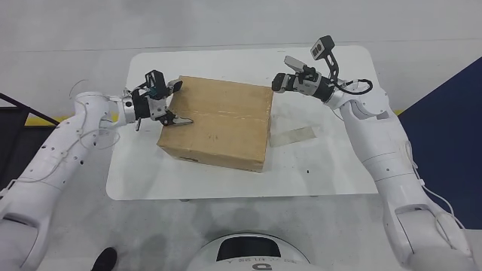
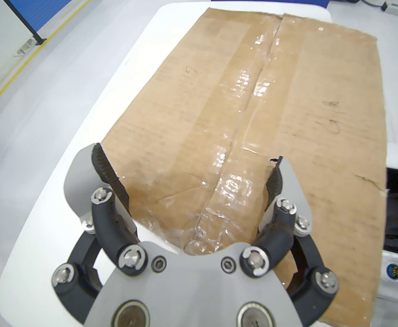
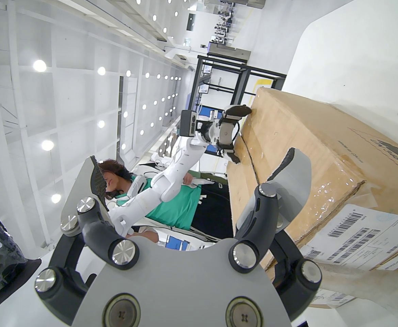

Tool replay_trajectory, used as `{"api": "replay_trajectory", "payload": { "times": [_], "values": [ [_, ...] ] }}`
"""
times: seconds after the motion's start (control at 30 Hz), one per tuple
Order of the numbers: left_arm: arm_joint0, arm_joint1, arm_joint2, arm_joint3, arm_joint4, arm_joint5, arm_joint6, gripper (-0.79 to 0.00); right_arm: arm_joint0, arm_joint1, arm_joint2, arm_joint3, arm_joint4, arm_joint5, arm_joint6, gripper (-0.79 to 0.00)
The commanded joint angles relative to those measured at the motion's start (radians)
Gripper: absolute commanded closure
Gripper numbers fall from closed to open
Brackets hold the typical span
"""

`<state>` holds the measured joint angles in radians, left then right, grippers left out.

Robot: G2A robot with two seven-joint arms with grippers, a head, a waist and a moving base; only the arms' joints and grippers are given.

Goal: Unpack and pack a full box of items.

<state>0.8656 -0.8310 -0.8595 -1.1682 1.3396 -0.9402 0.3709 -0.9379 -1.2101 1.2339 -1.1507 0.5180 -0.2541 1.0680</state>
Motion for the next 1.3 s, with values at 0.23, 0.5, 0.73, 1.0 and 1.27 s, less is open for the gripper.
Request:
{"api": "replay_trajectory", "payload": {
  "times": [0.23, 0.5, 0.73, 1.0, 1.27],
  "values": [
    [0.030, 0.003, -0.025, -0.020, 0.014, 0.008, 0.032, -0.785, 0.000, 0.000, 0.000, 0.000, 0.000, 0.000, 0.000, -0.785],
    [0.030, 0.003, -0.025, -0.020, 0.014, 0.008, 0.032, -0.785, -0.136, 0.019, 0.067, -0.105, -0.170, -0.185, -0.201, -0.785],
    [0.030, 0.003, -0.025, -0.020, 0.014, 0.008, 0.032, -0.785, -0.179, 0.025, 0.097, -0.122, -0.166, -0.204, -0.226, -0.785],
    [0.030, 0.003, -0.025, -0.020, 0.014, 0.008, 0.032, -0.785, -0.195, 0.026, 0.094, -0.147, -0.193, -0.227, -0.235, -0.785],
    [0.030, 0.003, -0.025, -0.020, 0.014, 0.008, 0.032, -0.785, -0.392, 0.063, 0.184, -0.368, -0.822, -0.387, -0.381, -0.785]
  ]
}}
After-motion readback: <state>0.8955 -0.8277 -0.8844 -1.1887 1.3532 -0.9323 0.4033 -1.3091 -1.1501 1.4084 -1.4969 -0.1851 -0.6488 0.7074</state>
